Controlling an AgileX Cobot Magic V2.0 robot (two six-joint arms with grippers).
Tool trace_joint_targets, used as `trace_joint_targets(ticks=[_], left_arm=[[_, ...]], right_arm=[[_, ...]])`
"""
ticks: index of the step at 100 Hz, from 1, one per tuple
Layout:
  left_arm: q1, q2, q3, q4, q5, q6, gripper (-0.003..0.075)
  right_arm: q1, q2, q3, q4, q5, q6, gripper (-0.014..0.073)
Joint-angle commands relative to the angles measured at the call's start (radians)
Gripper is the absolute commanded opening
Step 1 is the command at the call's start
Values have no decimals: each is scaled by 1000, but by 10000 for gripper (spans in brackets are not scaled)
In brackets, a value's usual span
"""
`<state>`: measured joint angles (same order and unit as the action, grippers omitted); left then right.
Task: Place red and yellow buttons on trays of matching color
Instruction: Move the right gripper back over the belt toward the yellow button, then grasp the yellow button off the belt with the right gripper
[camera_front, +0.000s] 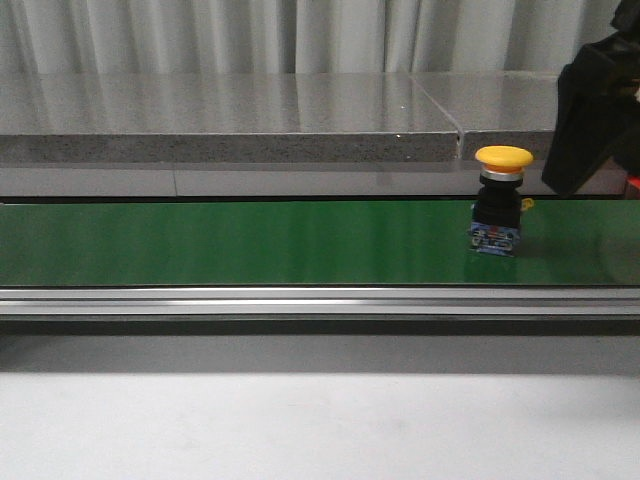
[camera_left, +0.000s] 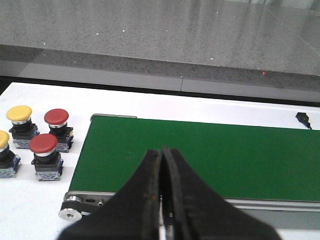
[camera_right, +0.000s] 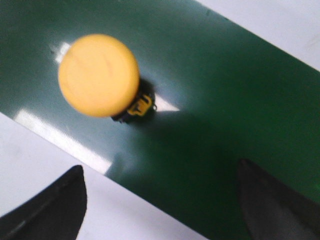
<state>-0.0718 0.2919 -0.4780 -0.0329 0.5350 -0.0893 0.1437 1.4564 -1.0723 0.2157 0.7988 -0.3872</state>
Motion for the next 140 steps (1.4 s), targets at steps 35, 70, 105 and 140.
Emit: trace_joint_targets(ticks=[35,70,105,140], left_arm=[[-10,7,-27,-2,-73,-1,-19],[-10,7,-27,-2,-73,-1,-19],[-10,7,-27,-2,-73,-1,-19],[-10,7,-27,-2,-73,-1,-19]], right_arm=[[25,53,-86,34,-115,-8,601],[24,85,-89,34,-51,2,188],[-47,-7,-130,9,1,83,129],[-444,-115,-140,5,25,147,129]])
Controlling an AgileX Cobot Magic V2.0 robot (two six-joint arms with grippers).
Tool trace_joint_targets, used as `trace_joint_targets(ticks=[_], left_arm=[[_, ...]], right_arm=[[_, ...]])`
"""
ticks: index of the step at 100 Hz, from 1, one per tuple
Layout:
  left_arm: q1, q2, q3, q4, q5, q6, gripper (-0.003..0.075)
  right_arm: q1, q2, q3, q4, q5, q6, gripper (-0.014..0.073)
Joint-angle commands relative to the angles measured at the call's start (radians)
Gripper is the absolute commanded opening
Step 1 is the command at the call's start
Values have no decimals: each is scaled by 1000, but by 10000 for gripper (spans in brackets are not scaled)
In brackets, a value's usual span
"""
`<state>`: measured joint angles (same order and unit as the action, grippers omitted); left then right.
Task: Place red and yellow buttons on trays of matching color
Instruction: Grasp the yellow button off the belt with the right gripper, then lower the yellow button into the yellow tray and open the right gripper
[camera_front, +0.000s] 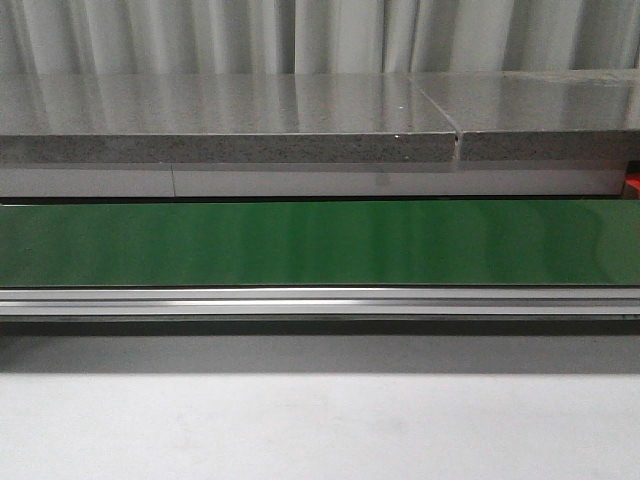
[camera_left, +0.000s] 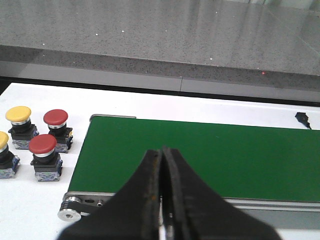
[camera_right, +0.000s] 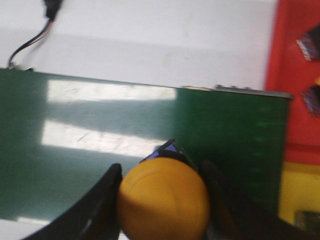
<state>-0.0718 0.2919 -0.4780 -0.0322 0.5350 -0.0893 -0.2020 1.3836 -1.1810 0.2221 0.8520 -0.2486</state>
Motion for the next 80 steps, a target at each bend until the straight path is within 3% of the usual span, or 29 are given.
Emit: trace_joint_targets(ticks=[1,17,38,80], left_arm=[[-10,7,-27,-3,-73,-1,-19],[-10,7,-27,-3,-73,-1,-19],[-10,7,-27,-3,-73,-1,-19],[-10,7,-27,-3,-73,-1,-19]], right_arm=[[-109,-42,-32,-2,-28,9,129],[-330,-42,-28,-2,-58,52,129],[-506,-31,-28,-2,-140,130,129],[-537,158,-28,-11,-211,145,129]])
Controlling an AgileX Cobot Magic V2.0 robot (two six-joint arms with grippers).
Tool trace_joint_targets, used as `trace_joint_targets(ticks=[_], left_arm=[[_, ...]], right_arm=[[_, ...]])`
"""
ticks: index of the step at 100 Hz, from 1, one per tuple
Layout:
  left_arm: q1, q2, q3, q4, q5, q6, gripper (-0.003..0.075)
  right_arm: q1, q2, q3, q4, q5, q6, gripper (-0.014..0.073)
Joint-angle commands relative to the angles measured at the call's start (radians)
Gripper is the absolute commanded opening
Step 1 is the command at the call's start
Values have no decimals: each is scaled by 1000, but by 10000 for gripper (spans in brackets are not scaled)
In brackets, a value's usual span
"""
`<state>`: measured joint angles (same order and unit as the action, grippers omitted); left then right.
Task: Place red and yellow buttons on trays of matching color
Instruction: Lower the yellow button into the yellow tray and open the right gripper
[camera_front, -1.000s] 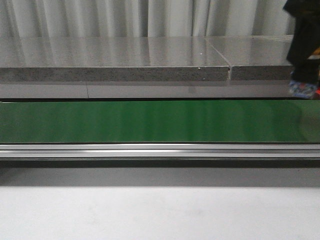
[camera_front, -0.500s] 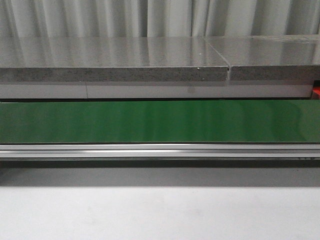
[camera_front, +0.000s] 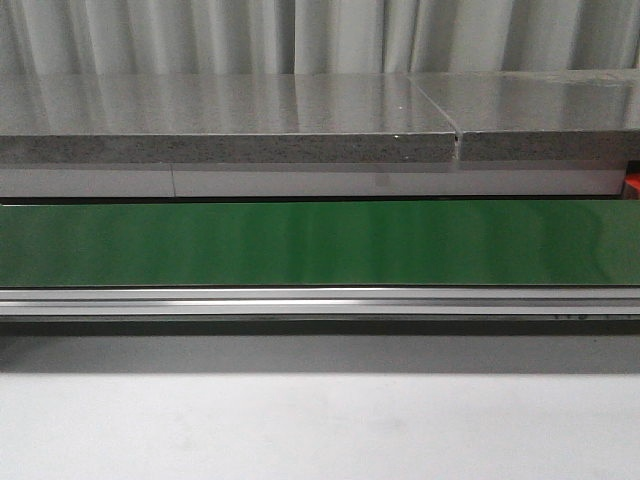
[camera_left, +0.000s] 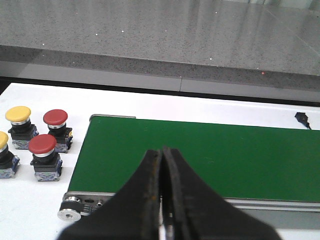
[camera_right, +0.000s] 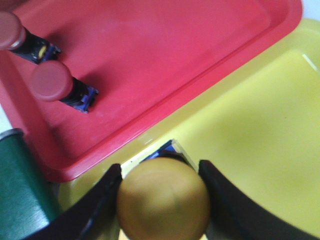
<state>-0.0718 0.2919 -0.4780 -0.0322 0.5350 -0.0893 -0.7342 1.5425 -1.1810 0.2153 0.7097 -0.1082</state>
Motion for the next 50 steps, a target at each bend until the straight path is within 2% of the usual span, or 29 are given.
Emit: trace_joint_targets(ticks=[1,29,50], left_arm=[[-10,7,-27,-3,-73,-1,-19],[-10,7,-27,-3,-73,-1,-19],[-10,7,-27,-3,-73,-1,-19]], right_arm=[[-5,2,-28,-6,-70,4,129],[-12,103,-24,-16,-66,7,129],[-12,115,32,-18,-127,10,129]])
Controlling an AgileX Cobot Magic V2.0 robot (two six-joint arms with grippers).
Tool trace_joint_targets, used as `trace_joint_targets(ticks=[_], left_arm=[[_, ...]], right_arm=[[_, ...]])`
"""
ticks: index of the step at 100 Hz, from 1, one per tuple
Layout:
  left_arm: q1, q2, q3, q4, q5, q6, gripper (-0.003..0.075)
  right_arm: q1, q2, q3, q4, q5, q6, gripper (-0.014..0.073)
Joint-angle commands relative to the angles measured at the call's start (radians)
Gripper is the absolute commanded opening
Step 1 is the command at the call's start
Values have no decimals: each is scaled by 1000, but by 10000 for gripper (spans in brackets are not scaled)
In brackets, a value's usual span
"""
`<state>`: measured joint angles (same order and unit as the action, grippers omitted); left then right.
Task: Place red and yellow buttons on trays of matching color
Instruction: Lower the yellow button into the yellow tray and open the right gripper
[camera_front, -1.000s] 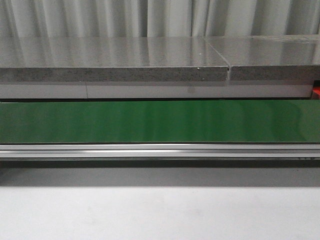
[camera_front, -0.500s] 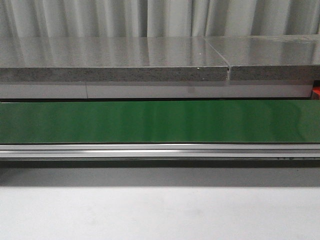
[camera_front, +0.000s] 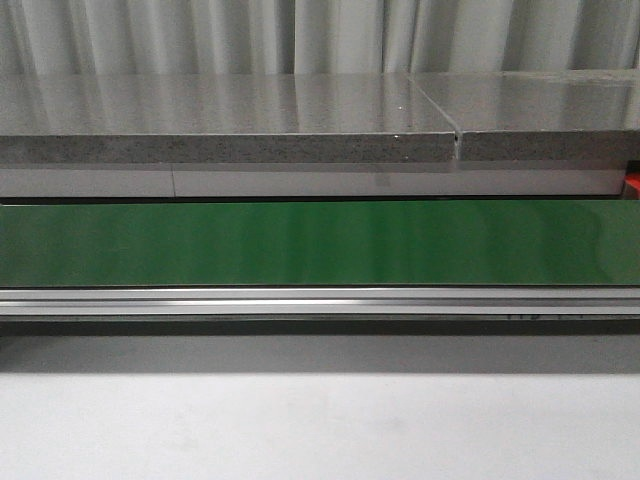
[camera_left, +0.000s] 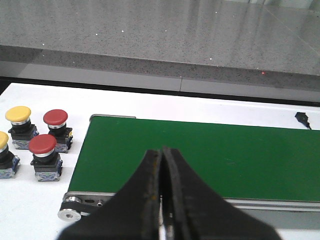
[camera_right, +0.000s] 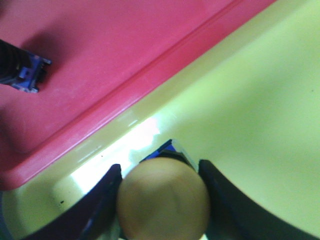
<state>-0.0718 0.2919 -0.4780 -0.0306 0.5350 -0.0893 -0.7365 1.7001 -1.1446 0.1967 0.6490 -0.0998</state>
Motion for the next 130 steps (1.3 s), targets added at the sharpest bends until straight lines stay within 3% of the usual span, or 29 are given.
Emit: trace_joint_targets(ticks=[1,42,82,93,104,113,130], left_arm=[[-10,7,-27,-4,-73,-1,-19],[-10,7,-27,-4,-73,-1,-19],[-10,7,-27,-4,-75,-1,-19],[-10,7,-27,-4,-75,-1,-19],[-10,7,-27,-4,-75,-1,-19],[-10,7,-27,-4,-75,-1,-19],[-10,7,-27,-4,-75,-1,-19]], right_arm=[[-10,-42,0,1,-72,2,129],[-14,-40,37,1,-149,2,129],[-14,30,37,2,-132,5,143],[-14,30,37,18,-137,5,258],[-14,29,36,35,-137,5,469],[-14,24,34,54,-137,5,582],[-14,-23,13,86,-147,5,615]])
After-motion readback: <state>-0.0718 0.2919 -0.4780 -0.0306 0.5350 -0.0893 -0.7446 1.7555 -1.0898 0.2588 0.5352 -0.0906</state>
